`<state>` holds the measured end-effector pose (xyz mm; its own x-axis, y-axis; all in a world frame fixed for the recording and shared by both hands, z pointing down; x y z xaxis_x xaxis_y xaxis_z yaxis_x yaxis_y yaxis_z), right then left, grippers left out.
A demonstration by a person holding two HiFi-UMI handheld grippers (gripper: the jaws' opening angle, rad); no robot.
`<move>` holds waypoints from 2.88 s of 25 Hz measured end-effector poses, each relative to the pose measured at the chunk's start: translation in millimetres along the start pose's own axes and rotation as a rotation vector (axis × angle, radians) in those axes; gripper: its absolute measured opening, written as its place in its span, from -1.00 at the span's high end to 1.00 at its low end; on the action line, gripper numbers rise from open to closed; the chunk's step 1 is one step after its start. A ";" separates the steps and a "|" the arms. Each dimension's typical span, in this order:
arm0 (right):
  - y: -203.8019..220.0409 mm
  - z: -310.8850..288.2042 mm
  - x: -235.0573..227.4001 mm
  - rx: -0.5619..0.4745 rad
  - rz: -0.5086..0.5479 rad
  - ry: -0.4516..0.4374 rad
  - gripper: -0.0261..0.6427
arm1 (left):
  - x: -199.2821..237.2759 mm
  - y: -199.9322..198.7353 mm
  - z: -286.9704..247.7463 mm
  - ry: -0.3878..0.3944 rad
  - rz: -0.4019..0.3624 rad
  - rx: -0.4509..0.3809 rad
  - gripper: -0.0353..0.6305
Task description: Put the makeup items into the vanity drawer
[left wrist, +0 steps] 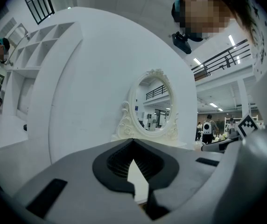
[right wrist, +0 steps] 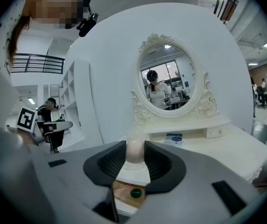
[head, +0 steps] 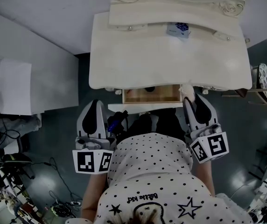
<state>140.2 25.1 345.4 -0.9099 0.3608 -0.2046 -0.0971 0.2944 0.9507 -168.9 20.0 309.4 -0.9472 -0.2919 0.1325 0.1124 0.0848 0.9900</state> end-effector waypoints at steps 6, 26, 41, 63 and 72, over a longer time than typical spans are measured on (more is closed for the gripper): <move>9.7 -15.2 -4.4 0.036 0.046 -0.020 0.54 | 0.5 0.5 0.3 -0.003 0.002 0.007 0.87; 102.5 -47.3 -20.0 0.281 0.092 -0.052 0.54 | 2.6 4.1 -3.0 -0.002 0.000 0.021 0.87; 176.9 -67.0 -35.6 0.493 0.120 -0.063 0.54 | 2.7 3.9 -1.7 -0.001 -0.001 0.024 0.87; 210.5 -121.7 -44.3 0.736 0.223 -0.129 0.53 | 9.0 4.9 3.1 -0.046 0.023 0.019 0.87; 218.4 -138.1 -42.4 0.825 0.277 -0.172 0.53 | 12.1 2.7 2.6 -0.070 0.023 0.011 0.87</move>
<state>101.9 -48.1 593.9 -0.7782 0.6219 -0.0877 0.4995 0.6974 0.5139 -180.9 19.1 313.5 -0.9632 -0.2221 0.1516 0.1318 0.1018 0.9860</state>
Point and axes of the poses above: the fingertips, and each gripper's own axes: z backward along the fingers, x to its left, y out of its underside, the point moved 6 cm from there along z, backward along the fingers, and after that the axes turned 4 degrees about -x, right-handed, at the moved point
